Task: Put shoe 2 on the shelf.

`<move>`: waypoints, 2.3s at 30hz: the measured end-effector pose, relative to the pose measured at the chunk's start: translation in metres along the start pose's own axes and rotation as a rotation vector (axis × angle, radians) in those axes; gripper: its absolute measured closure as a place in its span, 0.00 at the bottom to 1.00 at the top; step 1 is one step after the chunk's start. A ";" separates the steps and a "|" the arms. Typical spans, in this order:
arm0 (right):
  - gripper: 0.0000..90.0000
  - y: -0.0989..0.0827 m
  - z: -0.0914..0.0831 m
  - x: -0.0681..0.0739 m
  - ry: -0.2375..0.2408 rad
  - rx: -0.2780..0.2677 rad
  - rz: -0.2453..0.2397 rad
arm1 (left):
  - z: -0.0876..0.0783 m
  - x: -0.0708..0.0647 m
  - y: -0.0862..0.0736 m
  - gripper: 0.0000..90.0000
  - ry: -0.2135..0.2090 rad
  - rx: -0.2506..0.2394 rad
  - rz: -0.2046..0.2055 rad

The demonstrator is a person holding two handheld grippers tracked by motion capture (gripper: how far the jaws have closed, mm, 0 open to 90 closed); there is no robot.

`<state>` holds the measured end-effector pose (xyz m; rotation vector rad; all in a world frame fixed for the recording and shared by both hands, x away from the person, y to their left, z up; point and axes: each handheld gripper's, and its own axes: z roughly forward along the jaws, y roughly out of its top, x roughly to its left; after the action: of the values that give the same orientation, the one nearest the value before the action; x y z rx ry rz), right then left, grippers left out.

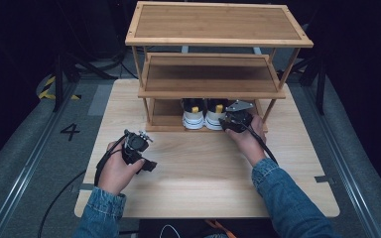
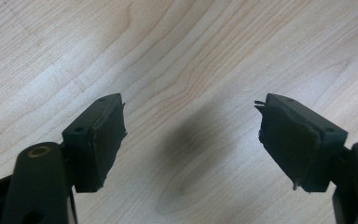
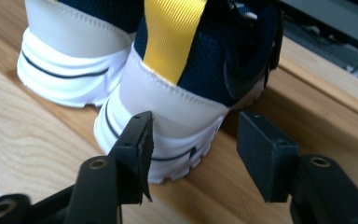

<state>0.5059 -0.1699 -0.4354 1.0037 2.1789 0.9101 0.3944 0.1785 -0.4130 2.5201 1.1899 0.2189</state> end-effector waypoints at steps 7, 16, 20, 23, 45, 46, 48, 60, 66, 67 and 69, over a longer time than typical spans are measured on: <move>0.55 0.004 -0.019 0.005 0.056 -0.002 0.017 | 0.001 0.000 0.001 0.25 -0.002 0.000 0.003; 0.54 0.006 -0.066 0.001 0.118 -0.039 0.029 | 0.000 -0.001 0.001 0.25 -0.001 -0.003 0.001; 0.54 0.005 -0.077 -0.007 0.130 -0.061 0.038 | -0.002 -0.001 0.002 0.25 -0.004 -0.006 -0.004; 0.54 0.002 -0.087 -0.016 0.149 -0.068 0.064 | -0.007 0.004 0.000 0.25 -0.001 -0.019 -0.006; 0.47 -0.054 -0.134 -0.077 0.282 0.013 0.075 | -0.030 0.053 -0.019 0.23 -0.012 -0.116 -0.070; 0.47 -0.057 -0.135 -0.080 0.289 0.015 0.091 | -0.030 0.055 -0.020 0.23 -0.018 -0.120 -0.073; 0.45 -0.065 -0.135 -0.087 0.273 0.019 0.117 | -0.028 0.059 -0.022 0.22 -0.037 -0.130 -0.082; 0.30 -0.112 -0.124 -0.113 0.210 0.090 0.184 | -0.017 0.084 -0.036 0.22 -0.040 -0.170 -0.205; 0.25 -0.130 -0.115 -0.115 0.203 0.103 0.168 | -0.011 0.083 -0.034 0.22 -0.050 -0.157 -0.202; 0.25 -0.133 -0.113 -0.115 0.216 0.100 0.179 | -0.010 0.083 -0.033 0.22 -0.057 -0.154 -0.200; 0.24 -0.138 -0.108 -0.114 0.225 0.106 0.182 | -0.009 0.082 -0.032 0.22 -0.067 -0.149 -0.200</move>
<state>0.4347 -0.3655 -0.4516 1.2184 2.3718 1.0429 0.4210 0.2625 -0.4172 2.2459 1.3359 0.1645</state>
